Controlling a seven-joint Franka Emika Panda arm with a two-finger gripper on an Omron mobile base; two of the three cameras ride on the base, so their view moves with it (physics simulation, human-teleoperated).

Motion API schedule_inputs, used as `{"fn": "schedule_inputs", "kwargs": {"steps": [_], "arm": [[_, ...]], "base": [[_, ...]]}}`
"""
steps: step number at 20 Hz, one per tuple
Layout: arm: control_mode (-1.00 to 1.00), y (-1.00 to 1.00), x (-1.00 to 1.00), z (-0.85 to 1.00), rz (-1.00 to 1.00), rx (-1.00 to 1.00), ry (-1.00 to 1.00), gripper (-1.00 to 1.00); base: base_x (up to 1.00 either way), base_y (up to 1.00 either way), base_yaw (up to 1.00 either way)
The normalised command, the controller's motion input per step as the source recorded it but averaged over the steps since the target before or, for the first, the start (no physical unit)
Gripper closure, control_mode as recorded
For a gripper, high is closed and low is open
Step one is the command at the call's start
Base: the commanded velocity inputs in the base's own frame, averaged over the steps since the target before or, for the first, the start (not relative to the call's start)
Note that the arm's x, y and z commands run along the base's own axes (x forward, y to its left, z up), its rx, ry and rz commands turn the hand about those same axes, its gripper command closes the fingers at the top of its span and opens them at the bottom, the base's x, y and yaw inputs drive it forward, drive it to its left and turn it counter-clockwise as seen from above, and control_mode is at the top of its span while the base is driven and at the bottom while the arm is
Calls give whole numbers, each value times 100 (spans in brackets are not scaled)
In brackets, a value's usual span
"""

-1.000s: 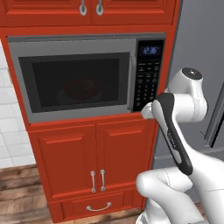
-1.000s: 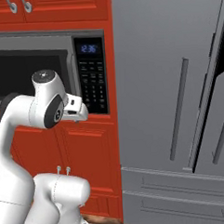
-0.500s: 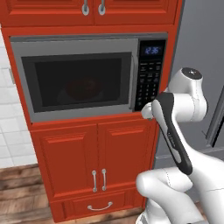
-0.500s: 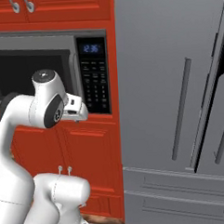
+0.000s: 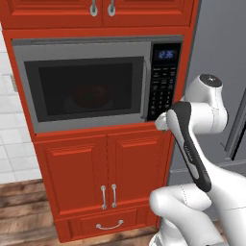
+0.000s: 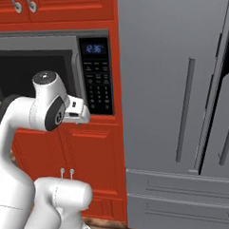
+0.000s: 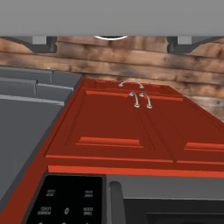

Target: The microwave is finished heating the shrimp and lime. Take the bowl containing the food and place it on the dining counter.

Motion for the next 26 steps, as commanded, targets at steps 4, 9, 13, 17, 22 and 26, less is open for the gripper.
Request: {"fn": "schedule_inputs", "kwargs": {"steps": [4,9,13,17,22,26], "arm": [[-100,0,0,0,0,0,0,-100],[-100,0,4,37,0,0,-11,-100],[-100,15,39,64,-4,0,-17,-100],[-100,32,44,61,-1,0,-30,-100],[-100,30,91,5,0,0,-13,-100],[-100,14,99,-4,-4,0,-1,-100]], "base": [[0,0,0],[0,0,0],[0,0,0],[0,0,0],[0,0,0],[0,0,0]]}}
